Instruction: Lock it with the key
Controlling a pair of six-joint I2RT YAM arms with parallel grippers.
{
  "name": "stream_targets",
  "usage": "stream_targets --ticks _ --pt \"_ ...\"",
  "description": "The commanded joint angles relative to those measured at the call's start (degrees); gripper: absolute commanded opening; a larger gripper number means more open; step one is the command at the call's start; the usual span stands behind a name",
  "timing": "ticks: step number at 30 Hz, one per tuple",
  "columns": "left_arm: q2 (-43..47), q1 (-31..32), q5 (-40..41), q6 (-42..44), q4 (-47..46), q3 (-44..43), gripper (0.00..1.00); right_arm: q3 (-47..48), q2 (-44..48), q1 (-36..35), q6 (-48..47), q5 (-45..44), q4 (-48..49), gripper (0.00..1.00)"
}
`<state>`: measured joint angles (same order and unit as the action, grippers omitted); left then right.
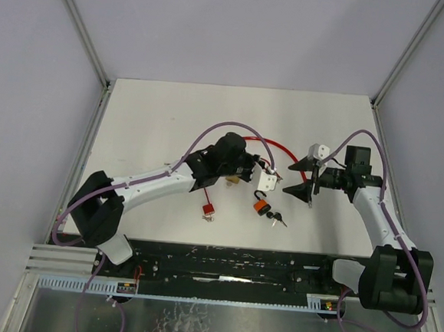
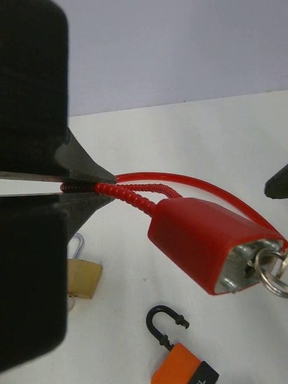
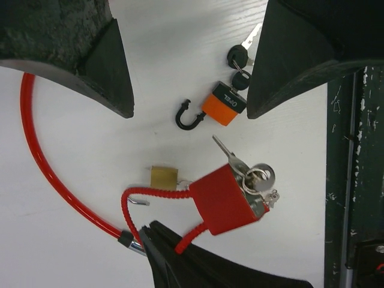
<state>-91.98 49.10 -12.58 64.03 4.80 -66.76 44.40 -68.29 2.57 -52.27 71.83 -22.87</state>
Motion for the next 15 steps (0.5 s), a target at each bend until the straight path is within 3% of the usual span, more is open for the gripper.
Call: stream_targets --ticks 1,8,15 --pt "1.2 0.5 -0.8 2.3 -6.9 1.3 0.0 0.3 0.1 -2.5 3.1 4.5 4.2 0.8" --pt "1.9 1.5 -0.5 2.9 -9.2 2.7 0.0 1.2 -1.0 -4.9 -0.3 5.3 0.5 0.71" --pt "1.1 1.5 1.8 3.2 -10.9 3.0 0.0 2.4 -1.6 -5.8 -2.7 5.1 -2.7 0.49"
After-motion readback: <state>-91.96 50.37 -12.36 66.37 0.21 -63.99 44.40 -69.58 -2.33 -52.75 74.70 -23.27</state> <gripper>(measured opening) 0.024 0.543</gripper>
